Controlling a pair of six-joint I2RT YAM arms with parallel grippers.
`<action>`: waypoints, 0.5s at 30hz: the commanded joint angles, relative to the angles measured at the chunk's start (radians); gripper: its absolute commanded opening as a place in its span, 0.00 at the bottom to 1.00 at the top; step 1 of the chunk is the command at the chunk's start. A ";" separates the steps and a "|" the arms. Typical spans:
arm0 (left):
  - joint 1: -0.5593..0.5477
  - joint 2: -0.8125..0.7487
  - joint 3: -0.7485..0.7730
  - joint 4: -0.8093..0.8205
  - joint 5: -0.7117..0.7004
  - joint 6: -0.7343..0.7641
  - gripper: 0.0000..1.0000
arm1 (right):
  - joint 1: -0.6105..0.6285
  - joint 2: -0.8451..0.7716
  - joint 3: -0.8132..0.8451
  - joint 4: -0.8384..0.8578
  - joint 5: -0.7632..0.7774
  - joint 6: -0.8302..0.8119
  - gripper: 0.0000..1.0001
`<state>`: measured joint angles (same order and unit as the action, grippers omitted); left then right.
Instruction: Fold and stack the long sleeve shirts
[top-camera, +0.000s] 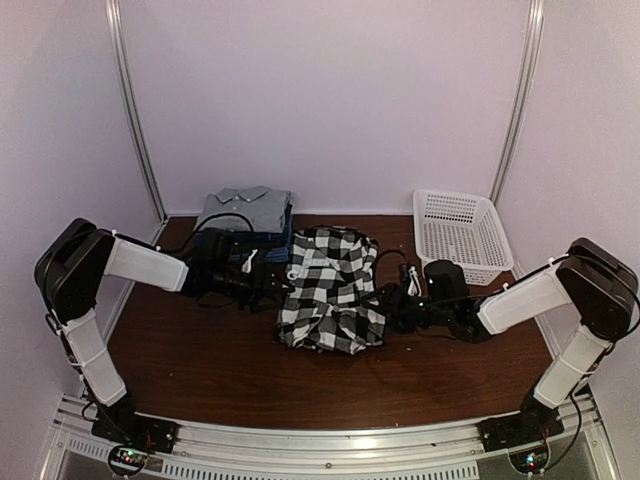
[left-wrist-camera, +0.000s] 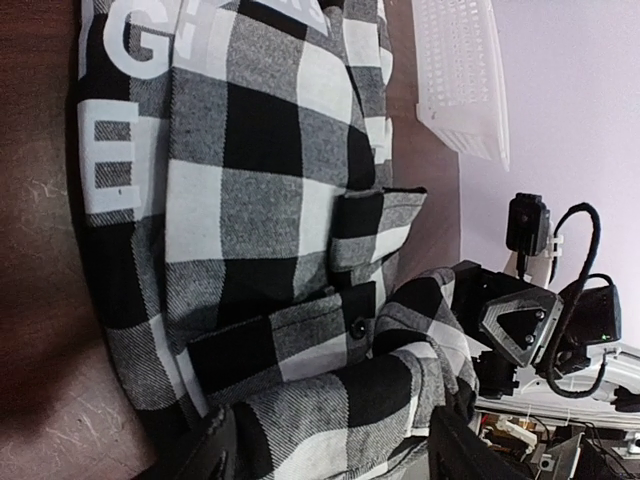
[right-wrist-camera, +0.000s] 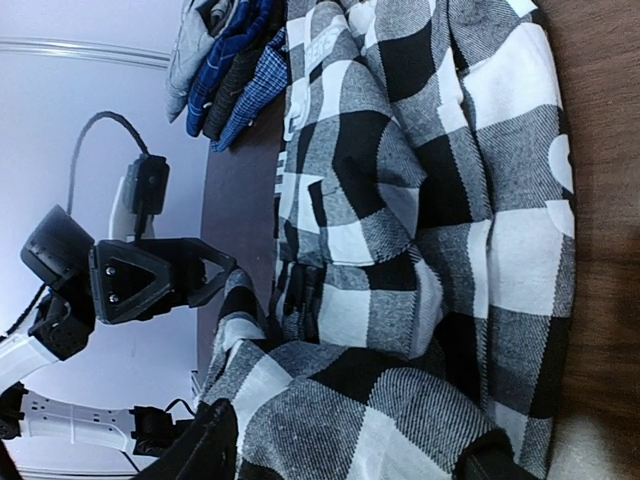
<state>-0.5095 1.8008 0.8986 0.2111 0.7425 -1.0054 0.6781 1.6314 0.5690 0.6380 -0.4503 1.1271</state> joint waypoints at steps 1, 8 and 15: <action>0.009 0.006 0.039 -0.119 -0.029 0.133 0.67 | -0.012 -0.011 0.057 -0.174 0.044 -0.124 0.65; 0.008 -0.044 -0.002 -0.171 -0.064 0.202 0.68 | -0.014 -0.040 0.145 -0.413 0.116 -0.297 0.71; -0.005 -0.155 -0.086 -0.174 -0.105 0.239 0.70 | -0.007 -0.121 0.137 -0.501 0.172 -0.376 0.78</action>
<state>-0.5095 1.7199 0.8574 0.0315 0.6720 -0.8154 0.6731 1.5734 0.6991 0.2237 -0.3485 0.8341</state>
